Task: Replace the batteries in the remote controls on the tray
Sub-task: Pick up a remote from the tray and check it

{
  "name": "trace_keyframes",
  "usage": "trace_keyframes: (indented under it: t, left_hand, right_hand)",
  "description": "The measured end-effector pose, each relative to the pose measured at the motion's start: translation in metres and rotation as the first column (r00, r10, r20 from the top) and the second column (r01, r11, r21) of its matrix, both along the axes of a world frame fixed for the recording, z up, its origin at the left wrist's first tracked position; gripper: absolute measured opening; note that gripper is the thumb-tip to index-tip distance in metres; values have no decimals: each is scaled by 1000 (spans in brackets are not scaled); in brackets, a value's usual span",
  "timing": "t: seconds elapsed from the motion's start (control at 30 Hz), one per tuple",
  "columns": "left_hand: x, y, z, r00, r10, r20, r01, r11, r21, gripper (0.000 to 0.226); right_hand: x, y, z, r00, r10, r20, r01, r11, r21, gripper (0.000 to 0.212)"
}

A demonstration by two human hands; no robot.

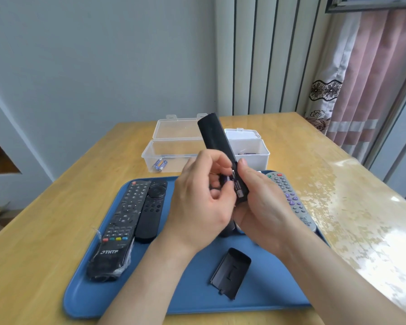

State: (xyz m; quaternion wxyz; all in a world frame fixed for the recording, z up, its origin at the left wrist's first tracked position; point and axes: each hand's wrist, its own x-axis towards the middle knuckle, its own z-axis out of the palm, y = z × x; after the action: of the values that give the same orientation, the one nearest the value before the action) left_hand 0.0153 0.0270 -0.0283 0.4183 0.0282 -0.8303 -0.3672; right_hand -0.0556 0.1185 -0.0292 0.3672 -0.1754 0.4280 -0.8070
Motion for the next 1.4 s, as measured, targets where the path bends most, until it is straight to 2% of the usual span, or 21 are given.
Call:
trace_keyframes:
  t: [0.07, 0.17, 0.3, 0.43, 0.53, 0.67, 0.73, 0.8, 0.87, 0.93, 1.0, 1.03, 1.07, 1.1, 1.13, 1.17, 1.2, 1.3, 1.37, 1.4]
  left_hand:
    - [1, -9, 2, 999, 42, -14, -41, 998, 53, 26]
    - [1, -18, 1, 997, 8, 79, -19, 989, 144, 36]
    - [0, -15, 1, 985, -128, 111, 81, 930, 359, 42]
    - [-1, -13, 0, 983, -175, 50, 141, 905, 402, 41]
    - [1, -10, -1, 992, -117, 57, 96, 955, 280, 50]
    - [-1, -8, -3, 982, -166, 90, 138, 955, 263, 52]
    - [-2, -9, -5, 990, -90, 113, 68, 981, 180, 54]
    - [-1, -10, -6, 988, 92, 125, -96, 995, 27, 62]
    - [0, -13, -5, 955, 280, 95, -258, 946, -196, 69]
    - [2, -14, -2, 911, 412, 25, -368, 839, -400, 66]
    - [2, -16, 3, 874, 483, -50, -434, 731, -526, 60]
    - [4, -16, 4, 870, 490, -59, -431, 696, -574, 59]
    - [4, -16, 5, 888, 458, -45, -392, 699, -598, 60]
    - [5, -14, 5, 922, 387, 0, -316, 752, -578, 60]
    - [6, -9, 5, 957, 283, 71, -216, 852, -477, 59]
    - [7, -2, 5, 976, 168, 139, -119, 945, -306, 57]
    - [6, 5, 4, 981, 71, 181, -49, 991, -127, 54]
    - [2, 21, -1, 974, -109, 200, 57, 967, 249, 55]
    - [-2, 23, -3, 972, -171, 160, 99, 920, 380, 59]
    - [-2, 23, -4, 973, -177, 147, 106, 911, 398, 61]
  right_hand:
    - [-4, 1, 0, 998, -43, -47, 45, 998, 44, 40]
    - [-11, 7, 3, 989, -50, -137, 62, 994, 84, 35]
    - [-20, 18, 7, 978, 92, -187, -81, 994, 69, 27]
    - [-26, 24, 8, 956, 193, -221, -185, 981, 58, 35]
    - [-25, 23, 7, 937, 211, -277, -202, 977, 61, 40]
    - [-22, 21, 4, 870, 154, -469, -96, 985, 144, 43]
    - [-20, 19, 6, 812, 108, -573, 15, 978, 207, 46]
    - [-20, 20, 10, 743, 86, -664, 118, 960, 256, 45]
    - [-21, 23, 15, 701, 60, -711, 181, 949, 258, 42]
    - [-25, 27, 20, 716, -18, -698, 230, 950, 211, 38]
    - [-30, 32, 22, 713, -76, -697, 272, 946, 175, 30]
    - [-30, 34, 23, 695, -86, -714, 291, 941, 170, 26]
    - [-29, 34, 25, 683, -99, -724, 301, 941, 155, 22]
    - [-28, 33, 25, 693, -127, -709, 299, 946, 123, 19]
    - [-25, 31, 24, 726, -161, -669, 286, 955, 81, 16]
    - [-24, 28, 21, 771, -188, -608, 274, 961, 51, 15]
    - [-22, 25, 18, 825, -193, -531, 249, 968, 35, 16]
    - [-14, 16, 11, 957, -102, -271, 103, 995, -8, 12]
    - [-10, 15, 13, 981, -77, -178, 74, 997, -26, 11]
    - [-9, 14, 15, 987, -75, -141, 72, 997, -29, 14]
